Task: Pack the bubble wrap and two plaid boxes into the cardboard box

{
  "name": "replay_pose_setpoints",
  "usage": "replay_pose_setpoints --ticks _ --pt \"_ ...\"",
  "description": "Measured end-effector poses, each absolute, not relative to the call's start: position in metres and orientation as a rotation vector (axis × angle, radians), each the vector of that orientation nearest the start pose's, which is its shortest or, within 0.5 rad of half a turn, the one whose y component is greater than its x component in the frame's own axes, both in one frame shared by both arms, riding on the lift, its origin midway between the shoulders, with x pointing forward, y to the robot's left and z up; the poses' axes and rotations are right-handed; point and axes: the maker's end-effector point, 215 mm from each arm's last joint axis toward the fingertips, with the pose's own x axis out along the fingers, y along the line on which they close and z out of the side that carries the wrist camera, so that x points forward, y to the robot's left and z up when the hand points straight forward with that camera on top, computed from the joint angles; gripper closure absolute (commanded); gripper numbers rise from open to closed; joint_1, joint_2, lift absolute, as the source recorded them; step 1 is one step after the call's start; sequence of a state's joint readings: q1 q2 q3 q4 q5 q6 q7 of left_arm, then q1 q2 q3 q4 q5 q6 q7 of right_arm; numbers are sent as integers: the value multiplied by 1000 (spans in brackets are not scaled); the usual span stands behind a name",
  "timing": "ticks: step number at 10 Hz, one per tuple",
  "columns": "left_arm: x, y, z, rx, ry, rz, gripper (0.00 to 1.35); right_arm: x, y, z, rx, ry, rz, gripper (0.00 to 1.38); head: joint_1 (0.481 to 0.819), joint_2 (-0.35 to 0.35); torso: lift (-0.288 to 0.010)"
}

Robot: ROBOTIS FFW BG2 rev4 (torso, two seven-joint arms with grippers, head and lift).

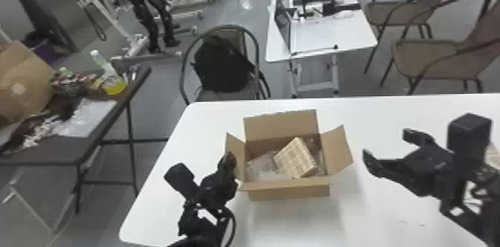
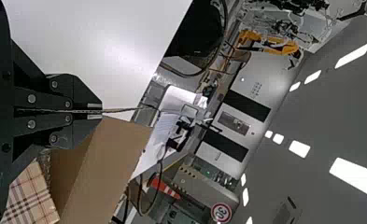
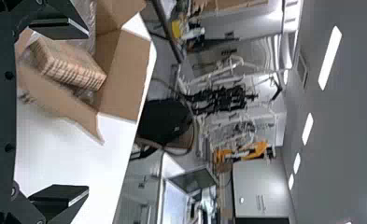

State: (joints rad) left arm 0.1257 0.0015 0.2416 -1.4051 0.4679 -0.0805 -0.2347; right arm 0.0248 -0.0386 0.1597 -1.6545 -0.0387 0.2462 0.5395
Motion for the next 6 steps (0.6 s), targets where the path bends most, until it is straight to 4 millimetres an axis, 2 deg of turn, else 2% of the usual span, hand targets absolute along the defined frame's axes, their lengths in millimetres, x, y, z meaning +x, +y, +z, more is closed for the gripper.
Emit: replay_pose_setpoints --ticks 1,3,4,6 --pt "519 337 -458 -468 94 99 1214 521 -84 -395 1 216 610 122 695 267 -14" --pt "515 340 -460 -473 94 107 1214 487 -169 -424 -56 274 417 124 695 205 -14" --pt "514 342 -461 -474 93 108 1214 465 -202 -440 -63 311 340 124 695 167 -14" --pt "511 345 -461 -474 91 110 1214 437 -250 -468 -61 371 224 124 695 113 -14"
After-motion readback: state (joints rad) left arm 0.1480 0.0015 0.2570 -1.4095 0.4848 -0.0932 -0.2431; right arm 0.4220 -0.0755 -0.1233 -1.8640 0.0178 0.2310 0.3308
